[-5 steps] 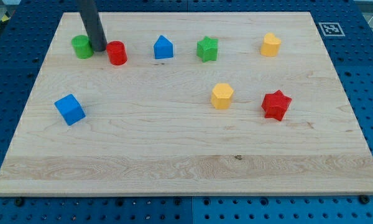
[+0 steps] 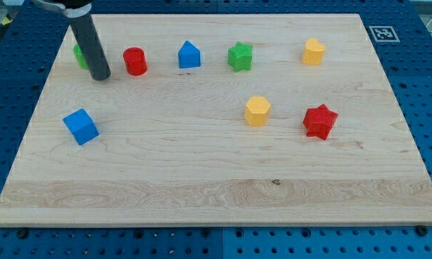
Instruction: Push the green circle up a bit
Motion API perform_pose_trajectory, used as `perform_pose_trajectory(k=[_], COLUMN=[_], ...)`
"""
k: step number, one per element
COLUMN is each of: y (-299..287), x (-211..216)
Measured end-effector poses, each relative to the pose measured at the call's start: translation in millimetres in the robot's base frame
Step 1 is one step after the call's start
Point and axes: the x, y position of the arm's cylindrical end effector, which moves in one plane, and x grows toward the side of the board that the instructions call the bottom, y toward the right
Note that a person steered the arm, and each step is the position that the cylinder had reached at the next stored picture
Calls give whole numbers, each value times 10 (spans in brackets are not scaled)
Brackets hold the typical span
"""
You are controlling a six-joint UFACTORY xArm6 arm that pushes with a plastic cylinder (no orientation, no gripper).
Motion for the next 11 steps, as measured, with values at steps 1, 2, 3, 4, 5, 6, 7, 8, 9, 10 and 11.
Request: perform_pose_trajectory(k=[1,2,3,4,5,6,7,8,9,10,11], y=[-175,-352,-383,-362,-320,-274,-273,-271,-271,-348,-384], x=[48,-41,-80,-153,-265,-414,-427,-553,-553,-319,-125])
